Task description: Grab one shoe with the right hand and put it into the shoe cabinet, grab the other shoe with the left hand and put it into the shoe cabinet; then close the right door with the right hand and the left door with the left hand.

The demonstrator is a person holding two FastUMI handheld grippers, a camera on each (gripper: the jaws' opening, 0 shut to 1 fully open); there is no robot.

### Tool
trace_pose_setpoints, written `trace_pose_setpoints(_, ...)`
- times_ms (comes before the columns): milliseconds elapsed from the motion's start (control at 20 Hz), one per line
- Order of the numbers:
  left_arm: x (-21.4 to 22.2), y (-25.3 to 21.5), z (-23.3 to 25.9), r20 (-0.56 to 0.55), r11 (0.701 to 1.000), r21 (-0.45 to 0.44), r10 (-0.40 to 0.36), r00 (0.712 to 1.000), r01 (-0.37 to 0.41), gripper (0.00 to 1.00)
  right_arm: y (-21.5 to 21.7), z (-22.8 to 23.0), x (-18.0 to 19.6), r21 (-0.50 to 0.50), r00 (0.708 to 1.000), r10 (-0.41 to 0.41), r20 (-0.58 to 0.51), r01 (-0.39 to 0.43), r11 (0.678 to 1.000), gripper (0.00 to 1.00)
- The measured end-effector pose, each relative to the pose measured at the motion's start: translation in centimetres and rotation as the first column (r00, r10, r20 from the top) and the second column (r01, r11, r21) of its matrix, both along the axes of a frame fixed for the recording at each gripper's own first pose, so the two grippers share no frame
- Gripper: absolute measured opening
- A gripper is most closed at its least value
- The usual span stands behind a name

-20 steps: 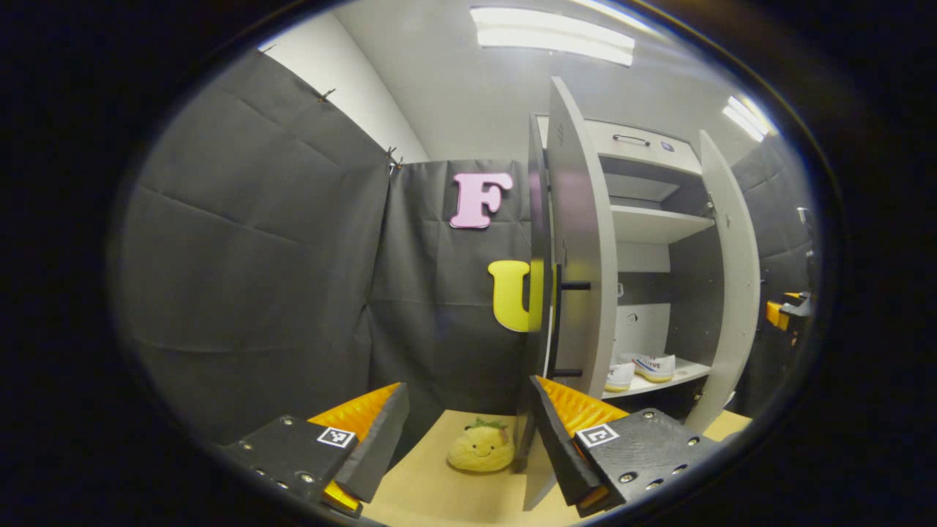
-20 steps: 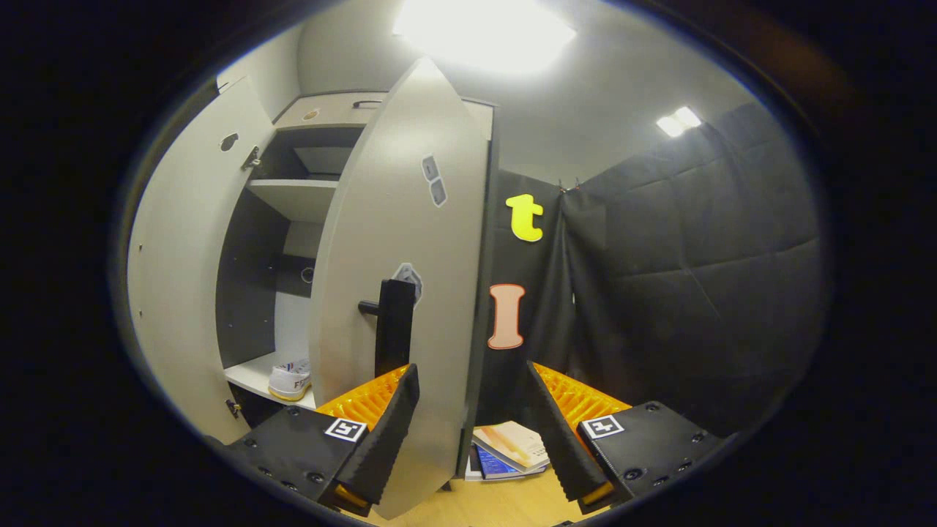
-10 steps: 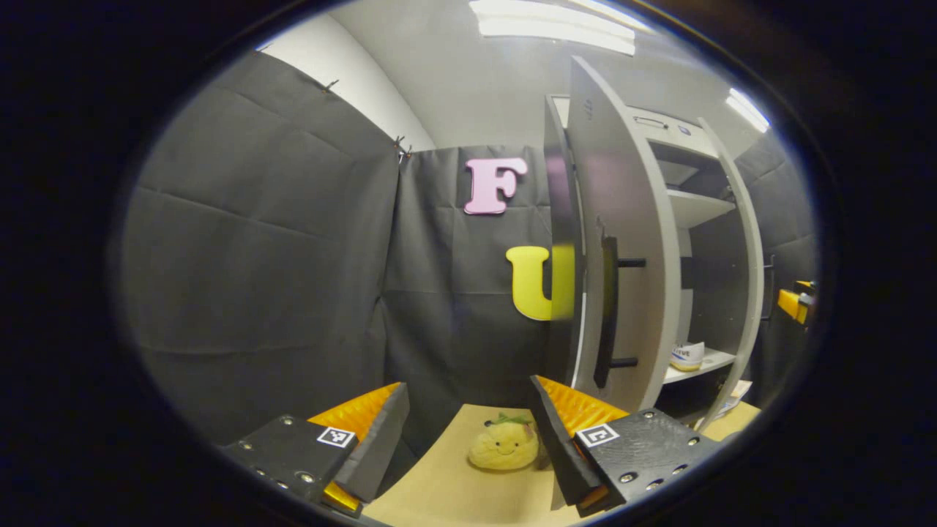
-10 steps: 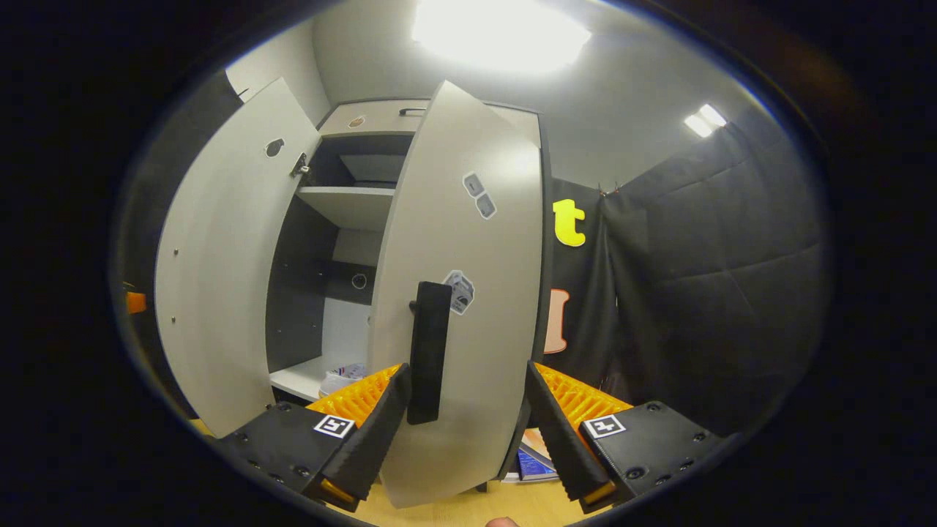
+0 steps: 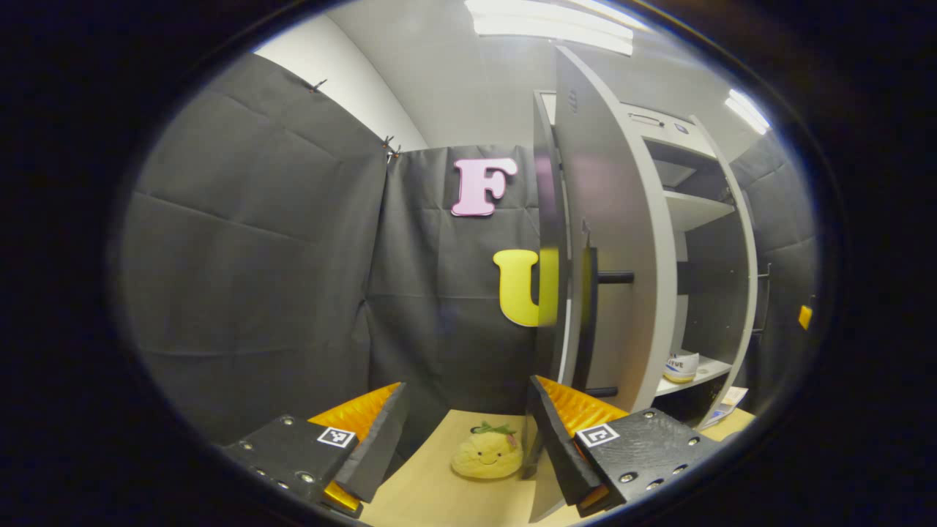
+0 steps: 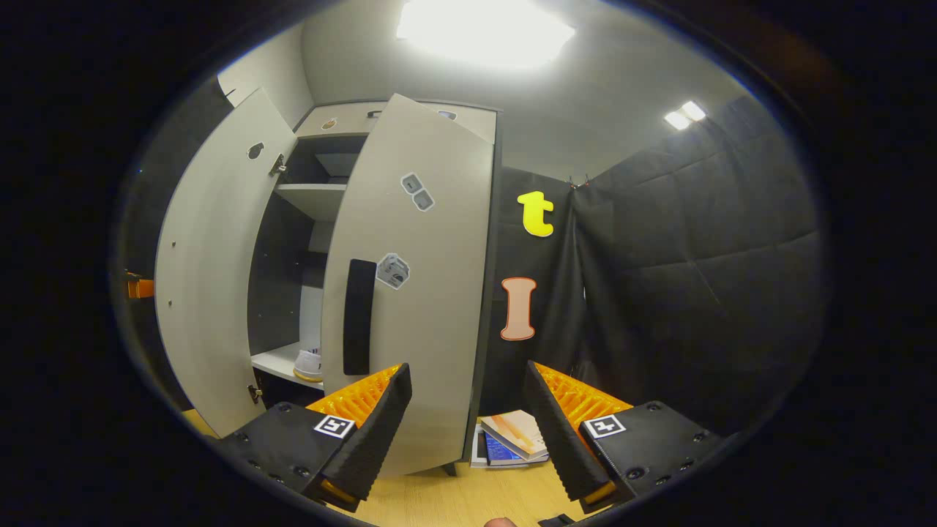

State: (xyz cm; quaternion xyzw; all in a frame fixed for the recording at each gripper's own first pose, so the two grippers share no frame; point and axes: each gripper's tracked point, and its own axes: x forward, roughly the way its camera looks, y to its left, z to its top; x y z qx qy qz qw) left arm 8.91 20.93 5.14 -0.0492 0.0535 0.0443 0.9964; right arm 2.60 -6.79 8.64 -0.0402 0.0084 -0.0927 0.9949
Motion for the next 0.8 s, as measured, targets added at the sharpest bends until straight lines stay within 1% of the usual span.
trace_pose_setpoints(50, 0.0, -0.8, 0.2, -0.002, 1.000, -0.006, -0.007, 1.000, 0.007, 0.91, -0.7, -0.5, -0.3, 0.007, 1.000, -0.004, -0.010, 0.004, 1.000, 0.98)
trace_pose_setpoints(150, 0.2, -0.8, 0.4, 0.002, 0.999, 0.033, 0.022, 1.000, -0.022, 0.91, -2.0, -1.5, -0.6, 0.030, 1.000, -0.014, -0.029, 0.014, 0.999, 0.98)
trace_pose_setpoints(300, 0.2, -1.2, 1.7, 0.020, 0.998, 0.056, 0.028, 0.999, -0.029, 0.91, -3.0, -2.7, -0.6, 0.088, 0.999, -0.002, -0.048, 0.007, 0.996, 0.98)
trace_pose_setpoints(350, 0.3, -1.2, 2.2, 0.027, 0.998, 0.061, 0.033, 0.999, -0.035, 0.91, -3.4, -3.1, -0.5, 0.094, 0.999, -0.002, -0.054, 0.007, 0.996, 0.96)
trace_pose_setpoints(450, 0.3, -1.4, 2.6, 0.028, 0.996, 0.078, 0.048, 0.998, -0.050, 0.92, -4.1, -3.6, -0.5, 0.094, 0.998, -0.001, -0.058, 0.007, 0.996, 0.98)
trace_pose_setpoints(500, 0.1, -1.6, 2.7, 0.027, 0.994, 0.086, 0.059, 0.998, -0.061, 0.90, -4.4, -3.7, -0.5, 0.094, 0.998, -0.002, -0.058, 0.007, 0.996, 0.98)
trace_pose_setpoints(600, 0.1, -1.7, 2.7, 0.026, 0.993, 0.087, 0.079, 0.997, -0.081, 0.91, -5.0, -3.9, -0.2, 0.102, 0.998, 0.003, -0.064, 0.003, 0.995, 0.96)
trace_pose_setpoints(650, 0.0, -1.9, 2.6, 0.023, 0.993, 0.080, 0.085, 0.996, -0.086, 0.90, -5.3, -3.9, 0.0, 0.108, 0.998, 0.007, -0.063, 0.000, 0.994, 0.98)
trace_pose_setpoints(800, -0.1, -2.3, 2.5, 0.027, 0.994, 0.059, 0.089, 0.996, -0.090, 0.91, -5.8, -3.8, 0.6, 0.118, 0.998, 0.024, -0.058, -0.017, 0.993, 0.98)
